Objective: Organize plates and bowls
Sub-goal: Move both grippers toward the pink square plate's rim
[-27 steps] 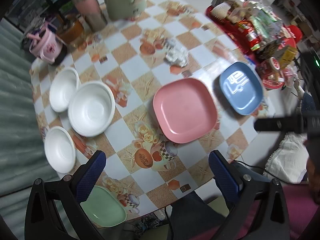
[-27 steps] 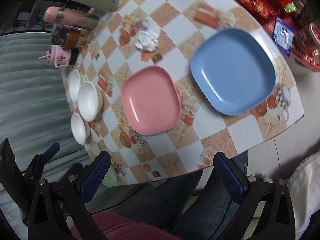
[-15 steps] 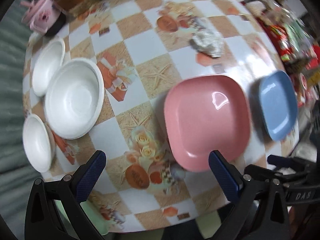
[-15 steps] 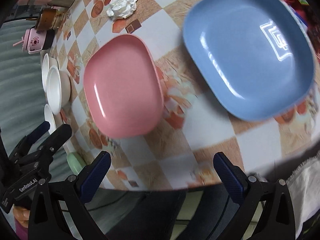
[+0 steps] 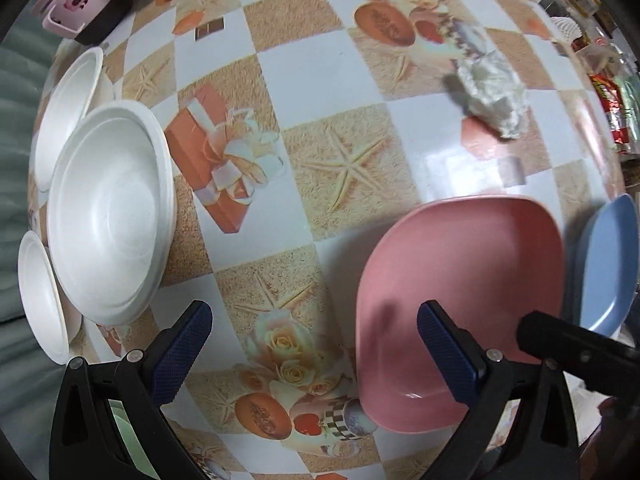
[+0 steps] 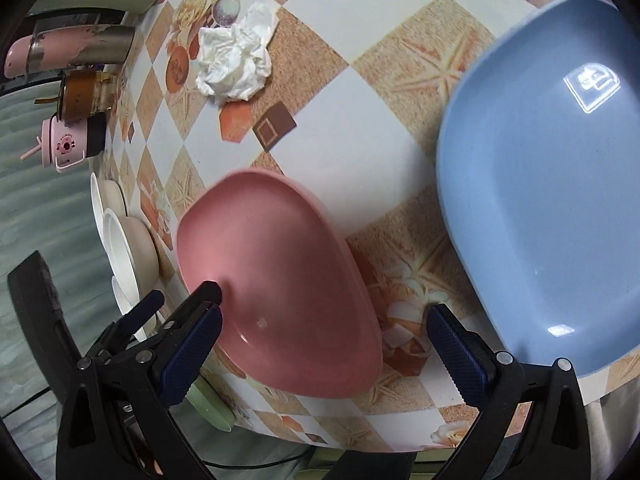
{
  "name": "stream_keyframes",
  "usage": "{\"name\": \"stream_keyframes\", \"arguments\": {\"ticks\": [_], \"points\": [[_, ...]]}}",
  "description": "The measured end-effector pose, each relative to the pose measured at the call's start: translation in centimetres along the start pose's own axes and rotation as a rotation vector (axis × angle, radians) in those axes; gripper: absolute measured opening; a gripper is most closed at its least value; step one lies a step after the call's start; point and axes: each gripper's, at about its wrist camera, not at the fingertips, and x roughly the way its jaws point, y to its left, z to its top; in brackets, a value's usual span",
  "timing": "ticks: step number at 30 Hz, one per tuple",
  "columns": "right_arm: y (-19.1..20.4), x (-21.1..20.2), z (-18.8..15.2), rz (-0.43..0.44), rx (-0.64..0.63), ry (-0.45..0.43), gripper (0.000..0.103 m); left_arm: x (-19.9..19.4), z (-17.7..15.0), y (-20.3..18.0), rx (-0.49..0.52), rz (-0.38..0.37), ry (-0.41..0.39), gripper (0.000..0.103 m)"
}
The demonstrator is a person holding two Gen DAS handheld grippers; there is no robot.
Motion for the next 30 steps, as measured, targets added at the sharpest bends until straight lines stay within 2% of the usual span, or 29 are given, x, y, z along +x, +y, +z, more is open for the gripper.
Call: {"name": "stream_keyframes", "arguments": {"ticks": [4, 6, 8, 12, 15, 18, 24, 30], "points": [[0.2, 0.1, 0.1, -0.084, -0.022, -0.015, 0.103, 1.5, -1.2, 0.7, -0.032, 0.001, 0.009, 0.101], [0.8, 0.3, 0.1, -0.105, -0.051, -0.013, 0.103, 2.2, -1.7, 1.3, -0.055, -0.013, 0.024, 0.095], [1.7, 0.5, 0.0, -0.143, -0.085, -0.020, 0.103, 2.8, -2.9, 2.0, -0.066, -0.032, 0.020, 0.094], [3.3, 0.6, 0.2, -0.252, -0.129, -0.041, 0.103, 3.3, -3.2, 2.3, -0.036, -0.019, 0.001, 0.090], [3.2, 0.9, 0.6, -0.220, -0.082, -0.026, 0.103, 3.8, -3.4, 3.1, -0.038, -0.049, -0.012, 0.082], [4.1, 1.1, 0.4, -0.202, -0.119, -0.025, 0.103, 4.1, -4.0, 3.7, -0.030, -0.085, -0.024, 0.070], [6.4, 2.6, -0.9, -0.200, -0.192, 0.006, 0.103, 4.7, -6.6, 5.1, -0.033, -0.119, -0.041, 0.061], [9.3, 5.8, -4.2, -0.231, -0.297, 0.060, 0.103, 6.4, -11.4, 8.2, -0.022, -0.085, -0.034, 0.056]]}}
